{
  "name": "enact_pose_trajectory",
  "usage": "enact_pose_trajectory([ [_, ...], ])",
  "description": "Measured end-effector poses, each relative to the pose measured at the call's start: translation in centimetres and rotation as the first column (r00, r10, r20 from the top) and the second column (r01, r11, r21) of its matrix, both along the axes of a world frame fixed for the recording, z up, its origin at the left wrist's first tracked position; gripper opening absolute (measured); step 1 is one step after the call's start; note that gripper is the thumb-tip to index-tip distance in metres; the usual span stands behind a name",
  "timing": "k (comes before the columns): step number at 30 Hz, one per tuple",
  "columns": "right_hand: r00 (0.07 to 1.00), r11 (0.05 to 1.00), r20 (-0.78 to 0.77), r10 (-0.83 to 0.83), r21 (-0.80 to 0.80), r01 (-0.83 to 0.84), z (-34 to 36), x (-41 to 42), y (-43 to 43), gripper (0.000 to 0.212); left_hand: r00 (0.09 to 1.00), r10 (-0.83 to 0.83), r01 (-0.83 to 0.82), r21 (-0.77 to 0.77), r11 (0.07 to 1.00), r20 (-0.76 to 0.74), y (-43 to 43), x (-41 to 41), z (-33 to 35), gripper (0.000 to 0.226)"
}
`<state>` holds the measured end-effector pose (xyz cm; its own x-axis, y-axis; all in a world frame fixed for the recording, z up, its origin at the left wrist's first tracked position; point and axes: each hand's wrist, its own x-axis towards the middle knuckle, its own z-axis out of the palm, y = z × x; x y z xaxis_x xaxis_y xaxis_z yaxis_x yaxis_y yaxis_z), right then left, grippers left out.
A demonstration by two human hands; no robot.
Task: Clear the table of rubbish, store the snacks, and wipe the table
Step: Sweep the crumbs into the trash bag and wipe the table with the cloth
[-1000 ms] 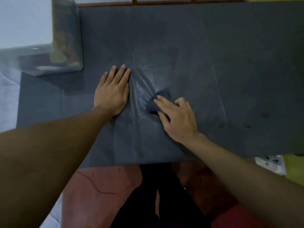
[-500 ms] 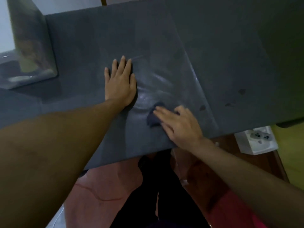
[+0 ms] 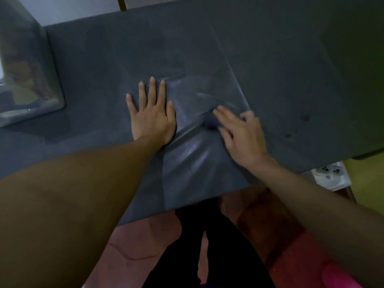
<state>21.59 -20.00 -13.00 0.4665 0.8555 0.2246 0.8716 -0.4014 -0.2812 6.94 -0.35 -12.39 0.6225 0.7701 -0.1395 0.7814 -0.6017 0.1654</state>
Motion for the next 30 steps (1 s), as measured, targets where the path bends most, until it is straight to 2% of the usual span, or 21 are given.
enact_pose_trajectory([
  [2, 0.974, 0.976, -0.063, -0.218, -0.010, 0.218, 0.2, 1.1, 2.2, 0.045, 1.000, 0.002, -0.002, -0.004, 1.000, 0.001, 0.0, 0.1, -0.1, 0.062],
  [4, 0.965, 0.967, -0.068, -0.253, -0.012, 0.253, 0.4, -0.2, 2.9, 0.045, 1.000, 0.003, -0.003, 0.006, 1.000, 0.004, -0.1, 0.2, -0.1, 0.061],
  [5, 0.980, 0.982, -0.061, -0.191, -0.010, 0.191, 0.5, -1.2, 2.6, 0.045, 1.000, 0.004, -0.004, 0.009, 1.000, 0.007, 0.0, 0.2, -0.2, 0.061],
  [8, 0.988, 0.989, -0.036, 0.149, -0.009, -0.149, 0.3, -2.5, 0.9, 0.043, 1.000, 0.011, -0.011, 0.021, 1.000, 0.004, 0.1, 0.2, -0.2, 0.061],
  [10, 0.978, 0.978, -0.022, 0.209, -0.001, -0.209, 0.1, 0.1, 2.1, 0.043, 1.000, 0.014, -0.013, 0.028, 1.000, 0.000, 0.0, 0.2, -0.2, 0.062],
  [14, 0.981, 0.987, -0.118, -0.156, 0.010, 0.158, 0.0, 6.4, 9.4, 0.045, 1.000, 0.018, -0.018, 0.025, 1.000, 0.004, 0.1, 0.2, 0.1, 0.061],
  [16, 0.966, 0.978, -0.155, -0.208, -0.025, 0.206, 0.3, 6.8, 11.7, 0.046, 1.000, 0.019, -0.019, 0.026, 0.999, 0.001, 0.1, 0.2, 0.1, 0.060],
  [17, 0.976, 0.989, -0.159, -0.147, -0.023, 0.145, 0.4, 5.9, 11.9, 0.046, 1.000, 0.019, -0.019, 0.027, 0.999, -0.003, 0.1, 0.2, 0.1, 0.060],
  [19, 0.986, 0.996, -0.144, 0.088, -0.010, -0.091, 0.5, 3.9, 10.8, 0.044, 1.000, 0.019, -0.019, 0.029, 0.999, -0.013, 0.2, 0.2, 0.0, 0.060],
  [21, 0.951, 0.955, -0.087, 0.295, -0.014, -0.297, 0.1, 4.1, 10.2, 0.043, 0.999, 0.023, -0.022, 0.025, 0.999, -0.027, 0.3, 0.2, 0.1, 0.060],
  [22, 0.939, 0.940, -0.063, 0.339, -0.013, -0.340, -0.1, 5.3, 11.0, 0.042, 0.999, 0.023, -0.022, 0.015, 1.000, -0.030, 0.3, 0.3, 0.2, 0.061],
  [24, 0.963, 0.965, -0.054, 0.262, -0.013, -0.263, -0.3, 7.7, 14.1, 0.042, 0.999, 0.023, -0.023, -0.001, 1.000, -0.035, 0.4, 0.5, 0.4, 0.061],
  [27, 0.989, 0.999, -0.142, -0.034, -0.039, 0.029, -0.1, 10.3, 19.0, 0.043, 0.999, 0.030, -0.030, -0.011, 0.999, -0.045, 0.4, 0.4, 0.6, 0.061],
  [28, 0.986, 0.997, -0.153, -0.062, -0.043, 0.057, 0.0, 10.3, 19.8, 0.043, 0.998, 0.030, -0.031, -0.011, 0.999, -0.048, 0.3, 0.4, 0.7, 0.061],
  [30, 0.988, 0.997, -0.139, 0.066, -0.023, -0.070, 0.3, 8.9, 19.5, 0.044, 0.998, 0.026, -0.027, -0.010, 1.000, -0.057, 0.4, 0.4, 0.7, 0.062],
])
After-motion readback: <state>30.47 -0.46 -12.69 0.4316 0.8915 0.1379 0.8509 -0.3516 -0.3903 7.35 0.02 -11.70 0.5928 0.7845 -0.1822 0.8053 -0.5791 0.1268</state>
